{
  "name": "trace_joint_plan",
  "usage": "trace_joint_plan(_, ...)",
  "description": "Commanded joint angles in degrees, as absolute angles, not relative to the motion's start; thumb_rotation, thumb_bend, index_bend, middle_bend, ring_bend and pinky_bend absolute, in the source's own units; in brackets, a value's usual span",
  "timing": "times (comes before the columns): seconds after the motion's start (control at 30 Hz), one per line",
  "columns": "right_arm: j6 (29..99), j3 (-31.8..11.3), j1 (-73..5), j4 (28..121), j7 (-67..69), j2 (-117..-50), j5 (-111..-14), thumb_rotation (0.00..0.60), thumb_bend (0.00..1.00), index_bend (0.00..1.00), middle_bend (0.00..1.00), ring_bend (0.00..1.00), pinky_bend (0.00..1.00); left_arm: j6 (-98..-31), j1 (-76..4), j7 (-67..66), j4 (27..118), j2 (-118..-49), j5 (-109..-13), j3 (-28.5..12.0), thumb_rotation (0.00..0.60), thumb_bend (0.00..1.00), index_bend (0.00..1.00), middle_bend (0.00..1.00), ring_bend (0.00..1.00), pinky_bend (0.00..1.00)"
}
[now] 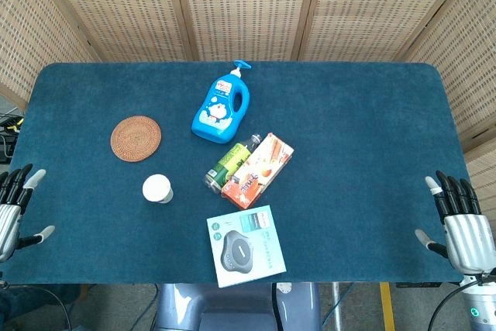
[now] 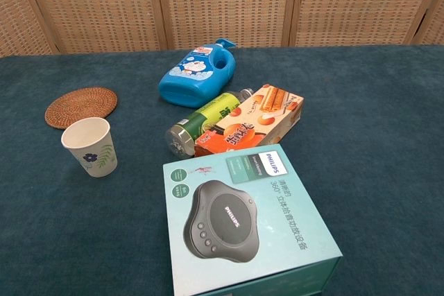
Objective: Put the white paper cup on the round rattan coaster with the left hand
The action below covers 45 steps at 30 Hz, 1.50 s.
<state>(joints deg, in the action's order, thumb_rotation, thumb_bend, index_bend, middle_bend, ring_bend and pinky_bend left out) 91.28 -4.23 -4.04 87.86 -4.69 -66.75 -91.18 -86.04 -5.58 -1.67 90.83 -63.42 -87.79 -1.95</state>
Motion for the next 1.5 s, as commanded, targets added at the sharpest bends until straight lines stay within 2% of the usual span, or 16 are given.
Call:
trace_joint_plan(0.03,91.2,-4.2,-4.0,88.1,-4.9,-66.6,-91.0,0.6,0.0,0.0,0.0,0.0,0.0,-85.8,-5.6,-2.1,90.8,-63.5,-87.6,-1.9,0.6,0.0,0.0,0.0,0.0,0.0)
trace_joint_plan(0.37,91.0,-4.1,-3.8,89.2,-5.2,-65.9,-90.8,0.6,0.0,0.0,0.0,0.0,0.0,-82.5,-8.0,-3.0,90.9,-63.4,-89.3,-1.6,0.6,0.0,0.0,0.0,0.0,0.0)
trace_joint_plan(0.67,90.0,-4.6,-4.0,89.4,-4.9,-65.5,-89.5,0.6,0.0,0.0,0.0,0.0,0.0,-68.9,-20.0,-8.1,87.2,-68.5,-93.9,-3.0,0.6,0.0,0.0,0.0,0.0,0.0)
trace_joint_plan(0.93,88.5,-5.0,-4.5,88.7,-4.8,-65.8,-87.9,0.6,0.0,0.0,0.0,0.0,0.0,-61.2,-27.4,-7.2,80.7,-75.8,-95.2,-3.6,0.6,0.0,0.0,0.0,0.0,0.0)
trace_joint_plan(1.13,87.3,-5.1,-4.9,88.2,-5.6,-66.3,-87.1,0.6,0.0,0.0,0.0,0.0,0.0,-57.8,-30.3,-7.4,77.4,-79.4,-93.1,-4.4,0.6,0.0,0.0,0.0,0.0,0.06)
trace_joint_plan(1.23,86.9,-5.1,-5.0,88.1,-5.9,-66.5,-86.8,0.6,0.0,0.0,0.0,0.0,0.0,-56.7,-31.4,-7.6,76.2,-80.8,-91.9,-4.9,0.6,0.0,0.0,0.0,0.02,0.12)
trace_joint_plan(1.33,86.8,-5.1,-5.0,88.0,-6.0,-66.7,-86.5,0.6,0.0,0.0,0.0,0.0,0.0,-55.2,-32.7,-8.2,74.5,-82.5,-90.8,-5.2,0.6,0.0,0.01,0.11,0.15,0.25)
trace_joint_plan(1.4,86.8,-5.2,-5.0,88.0,-6.1,-66.7,-86.5,0.6,0.0,0.0,0.0,0.0,0.0,-54.6,-33.3,-8.1,73.8,-83.1,-90.4,-5.2,0.6,0.0,0.09,0.26,0.28,0.33)
trace_joint_plan(1.5,86.8,-5.2,-5.1,87.9,-6.0,-66.7,-86.3,0.6,0.0,0.0,0.0,0.0,0.0,-54.1,-34.1,-7.6,73.2,-83.6,-89.9,-5.2,0.6,0.0,0.22,0.39,0.4,0.38)
